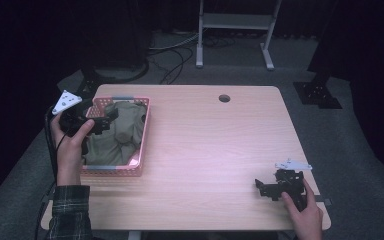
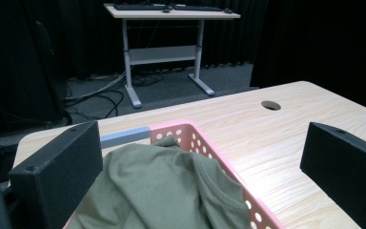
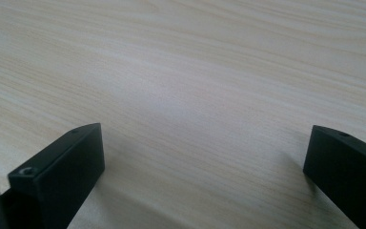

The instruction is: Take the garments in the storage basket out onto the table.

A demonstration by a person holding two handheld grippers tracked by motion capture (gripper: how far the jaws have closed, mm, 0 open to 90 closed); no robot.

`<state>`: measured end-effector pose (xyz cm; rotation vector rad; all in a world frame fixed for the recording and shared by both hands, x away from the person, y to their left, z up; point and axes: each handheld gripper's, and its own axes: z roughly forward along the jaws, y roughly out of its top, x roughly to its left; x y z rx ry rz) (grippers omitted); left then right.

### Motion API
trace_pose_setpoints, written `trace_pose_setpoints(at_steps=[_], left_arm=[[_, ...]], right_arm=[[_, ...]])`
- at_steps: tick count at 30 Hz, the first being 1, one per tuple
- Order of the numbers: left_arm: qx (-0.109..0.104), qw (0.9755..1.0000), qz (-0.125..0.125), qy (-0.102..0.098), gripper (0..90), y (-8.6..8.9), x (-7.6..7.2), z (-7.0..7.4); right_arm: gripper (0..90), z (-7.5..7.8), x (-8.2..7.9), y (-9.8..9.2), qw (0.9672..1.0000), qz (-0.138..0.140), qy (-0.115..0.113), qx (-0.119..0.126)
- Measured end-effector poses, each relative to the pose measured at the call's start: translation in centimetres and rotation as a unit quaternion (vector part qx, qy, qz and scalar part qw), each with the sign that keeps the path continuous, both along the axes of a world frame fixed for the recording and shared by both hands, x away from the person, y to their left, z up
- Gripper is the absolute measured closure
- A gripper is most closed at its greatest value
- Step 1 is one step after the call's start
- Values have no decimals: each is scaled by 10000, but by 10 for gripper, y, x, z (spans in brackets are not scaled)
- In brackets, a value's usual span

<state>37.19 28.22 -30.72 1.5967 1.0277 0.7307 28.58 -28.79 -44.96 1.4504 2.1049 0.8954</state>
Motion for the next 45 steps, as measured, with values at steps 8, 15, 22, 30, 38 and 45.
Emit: trace_pose_setpoints(at_steps=[8, 15, 22, 30, 38, 45], left_arm=[[52, 10000, 5, 37, 0, 1, 2, -4], [154, 9998, 48, 152, 0, 3, 5, -10], [221, 9995, 67, 223, 0, 4, 7, -14], [306, 9990, 108, 310, 0, 4, 10, -18], [400, 9983, 146, 406, 0, 4, 12, -22], [469, 9976, 181, 472, 0, 4, 14, -25]], right_arm=[[0, 0, 0, 0, 10000, 0, 0, 0], [0, 0, 0, 0, 10000, 0, 0, 0], [0, 0, 0, 0, 10000, 1, -1, 0], [0, 0, 0, 0, 10000, 0, 0, 1], [0, 0, 0, 0, 10000, 0, 0, 0], [0, 0, 0, 0, 10000, 0, -1, 0]])
